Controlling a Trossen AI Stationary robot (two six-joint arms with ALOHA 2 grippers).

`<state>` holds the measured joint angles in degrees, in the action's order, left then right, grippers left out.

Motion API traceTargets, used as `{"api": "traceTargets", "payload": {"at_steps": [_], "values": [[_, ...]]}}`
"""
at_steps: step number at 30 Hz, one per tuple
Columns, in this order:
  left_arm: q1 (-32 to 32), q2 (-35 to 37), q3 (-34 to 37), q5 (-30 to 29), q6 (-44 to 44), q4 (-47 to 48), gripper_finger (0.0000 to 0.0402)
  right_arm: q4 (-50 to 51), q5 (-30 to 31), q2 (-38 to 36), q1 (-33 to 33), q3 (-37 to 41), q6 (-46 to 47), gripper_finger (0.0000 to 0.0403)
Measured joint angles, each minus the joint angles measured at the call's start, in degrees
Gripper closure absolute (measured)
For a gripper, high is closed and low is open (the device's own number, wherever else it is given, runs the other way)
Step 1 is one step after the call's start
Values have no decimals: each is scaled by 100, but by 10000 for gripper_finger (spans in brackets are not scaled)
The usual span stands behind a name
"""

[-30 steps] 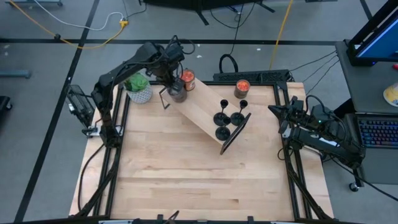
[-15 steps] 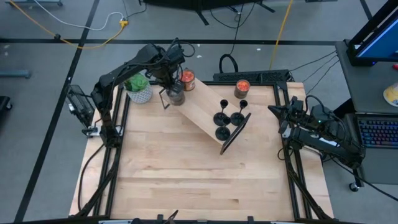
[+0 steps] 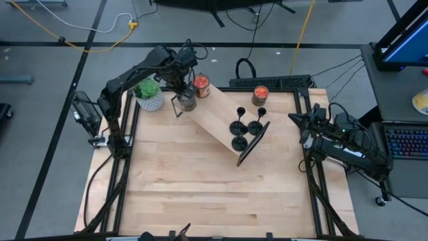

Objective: Pick & Place candle stick holders
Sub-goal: Put the brown scented candle on the shelf, then put the orange scented candle on the shelf

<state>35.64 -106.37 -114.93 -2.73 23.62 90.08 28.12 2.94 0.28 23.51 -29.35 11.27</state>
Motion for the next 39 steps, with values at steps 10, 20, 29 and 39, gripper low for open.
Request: {"api": "traceTargets", "payload": {"at_steps": [10, 20, 29, 39], "values": [[-2, 0, 4, -47, -43, -4, 358, 0, 0, 0, 0, 1, 2, 403], [-2, 0, 4, -91, -37, -7, 298, 0, -2, 0, 0, 0, 2, 403], [27, 280, 4, -153, -30, -11, 287, 0, -2, 0, 0, 1, 4, 403], [-128, 1180, 2, -189, 355, -2, 286, -49, -2, 2, 1, 1, 4, 403]]}}
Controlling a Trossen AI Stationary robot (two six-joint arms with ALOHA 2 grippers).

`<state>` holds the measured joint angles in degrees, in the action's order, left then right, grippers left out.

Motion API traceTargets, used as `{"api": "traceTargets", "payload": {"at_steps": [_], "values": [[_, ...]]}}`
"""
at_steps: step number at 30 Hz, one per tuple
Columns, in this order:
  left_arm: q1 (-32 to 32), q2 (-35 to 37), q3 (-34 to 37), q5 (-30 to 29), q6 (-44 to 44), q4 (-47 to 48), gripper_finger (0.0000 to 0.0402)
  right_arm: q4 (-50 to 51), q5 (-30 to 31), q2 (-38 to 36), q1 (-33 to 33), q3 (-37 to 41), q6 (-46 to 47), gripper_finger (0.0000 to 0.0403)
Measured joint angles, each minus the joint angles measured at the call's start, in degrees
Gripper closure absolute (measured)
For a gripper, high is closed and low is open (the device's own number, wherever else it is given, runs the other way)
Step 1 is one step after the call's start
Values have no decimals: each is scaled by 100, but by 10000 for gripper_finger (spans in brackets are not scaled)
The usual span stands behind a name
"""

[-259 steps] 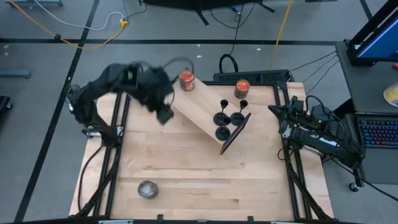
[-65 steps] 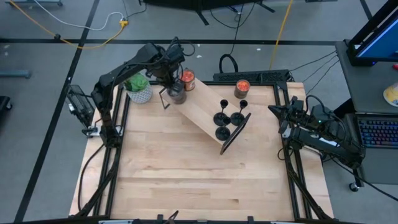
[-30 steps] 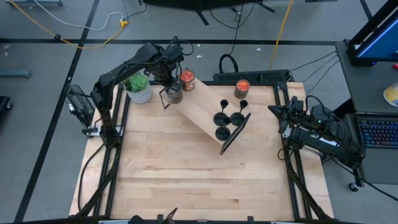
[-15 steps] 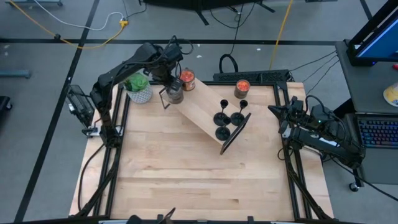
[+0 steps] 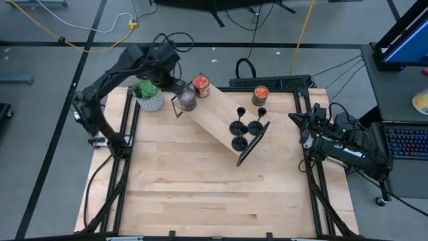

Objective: Pick & Place candle stick holders
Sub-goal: Put the orange scented candle on the shelf

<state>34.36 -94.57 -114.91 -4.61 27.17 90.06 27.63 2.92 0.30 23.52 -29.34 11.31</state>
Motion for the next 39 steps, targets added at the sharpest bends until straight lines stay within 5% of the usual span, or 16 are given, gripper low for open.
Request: {"api": "traceTargets", "payload": {"at_steps": [11, 21, 31, 39], "values": [[-845, 1077, 0, -35, -48, -407, 286, -1174, -4, 173, 1, -2, 19, 403], [-1878, 1601, 227, -781, -125, -864, 286, -1314, 478, 1734, 10, -44, 260, 403], [-2154, 3006, 3028, -863, 239, -2606, 286, -1126, 1374, 3398, 129, -1148, 411, 403], [-2154, 4313, 4765, -746, 97, -4178, 286, -3, 1495, 4822, 1023, -2333, 869, 403]]}}
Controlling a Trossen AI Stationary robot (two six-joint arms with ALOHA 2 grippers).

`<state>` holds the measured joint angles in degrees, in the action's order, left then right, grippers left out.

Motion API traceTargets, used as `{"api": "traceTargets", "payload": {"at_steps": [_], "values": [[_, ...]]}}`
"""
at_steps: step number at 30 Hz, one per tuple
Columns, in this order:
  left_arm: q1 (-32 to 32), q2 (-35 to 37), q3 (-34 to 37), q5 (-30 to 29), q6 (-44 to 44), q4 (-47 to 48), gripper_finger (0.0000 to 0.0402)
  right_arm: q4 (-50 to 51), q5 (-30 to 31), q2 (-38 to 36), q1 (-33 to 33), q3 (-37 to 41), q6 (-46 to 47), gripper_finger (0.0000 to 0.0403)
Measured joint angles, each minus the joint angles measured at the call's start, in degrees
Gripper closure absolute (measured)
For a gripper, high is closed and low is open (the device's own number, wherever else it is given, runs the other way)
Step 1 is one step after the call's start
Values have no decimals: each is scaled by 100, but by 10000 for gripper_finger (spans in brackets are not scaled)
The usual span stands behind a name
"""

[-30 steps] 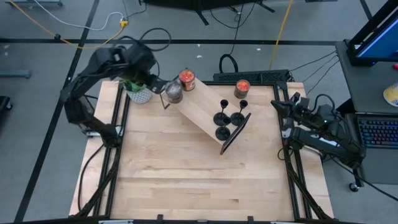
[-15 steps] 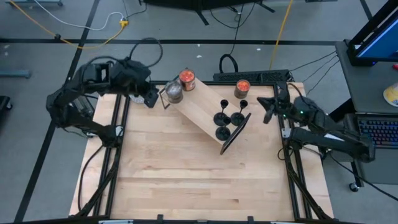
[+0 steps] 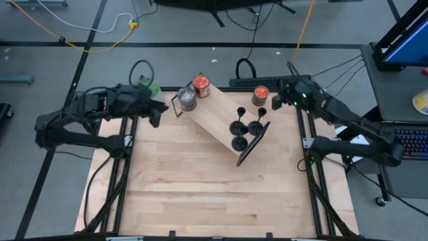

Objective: Pick & Place candle stick holders
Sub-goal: Put the orange scented candle on the shelf

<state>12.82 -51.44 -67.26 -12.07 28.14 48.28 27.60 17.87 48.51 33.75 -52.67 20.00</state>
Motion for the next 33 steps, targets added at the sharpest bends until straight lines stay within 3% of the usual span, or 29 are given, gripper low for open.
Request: {"api": "traceTargets", "payload": {"at_steps": [3, 9, 17, 27, 33], "values": [[0, 441, 488, 4, 7, -325, 286, 407, -117, 519, 430, -340, 225, 403], [0, 1161, 1271, -1, 44, -846, 286, 587, -1155, 1382, 1330, -687, 482, 398], [0, 1646, 1724, -1, 90, -1137, 286, 591, -1792, 2159, 2175, -696, 484, 356], [7, 1671, 1724, -45, -195, -1212, 286, 315, -1963, 2793, 2489, -696, 797, 272], [7, 1670, 1724, -49, -237, -1212, 286, 189, -1970, 3206, 2490, -696, 985, 247]]}}
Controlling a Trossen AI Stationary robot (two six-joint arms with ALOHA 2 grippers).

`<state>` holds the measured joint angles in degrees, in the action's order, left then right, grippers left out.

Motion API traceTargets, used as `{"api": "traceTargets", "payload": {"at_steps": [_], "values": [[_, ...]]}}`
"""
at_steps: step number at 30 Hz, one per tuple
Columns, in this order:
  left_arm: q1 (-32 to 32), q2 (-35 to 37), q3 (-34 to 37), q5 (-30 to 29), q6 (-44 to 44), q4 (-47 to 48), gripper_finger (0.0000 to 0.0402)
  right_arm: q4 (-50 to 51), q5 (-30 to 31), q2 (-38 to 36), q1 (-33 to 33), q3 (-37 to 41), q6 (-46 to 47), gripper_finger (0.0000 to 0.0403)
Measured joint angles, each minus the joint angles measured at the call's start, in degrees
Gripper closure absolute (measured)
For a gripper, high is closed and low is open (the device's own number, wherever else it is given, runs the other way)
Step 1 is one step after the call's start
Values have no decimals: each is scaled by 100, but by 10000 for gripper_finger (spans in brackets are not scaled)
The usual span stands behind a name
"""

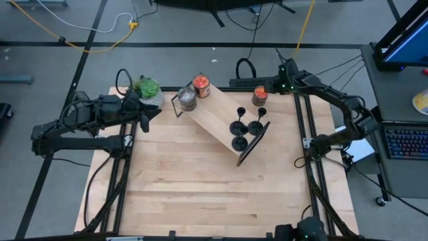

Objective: Pick & Place candle stick holders
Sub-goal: Put the orange scented candle on the shelf

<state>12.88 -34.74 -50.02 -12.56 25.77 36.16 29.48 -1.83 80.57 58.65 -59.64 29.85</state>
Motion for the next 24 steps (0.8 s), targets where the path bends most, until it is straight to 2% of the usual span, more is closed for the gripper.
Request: {"api": "traceTargets", "payload": {"at_steps": [8, 21, 24], "values": [[0, 0, 0, -5, -14, 0, 286, -453, -435, 411, 15, 0, 112, 254], [0, 0, 4, -11, -311, -3, 286, -640, -314, 772, 24, 0, 250, 264], [0, 1, 185, -10, -320, -167, 286, -639, -260, 774, 65, 0, 248, 264]]}}
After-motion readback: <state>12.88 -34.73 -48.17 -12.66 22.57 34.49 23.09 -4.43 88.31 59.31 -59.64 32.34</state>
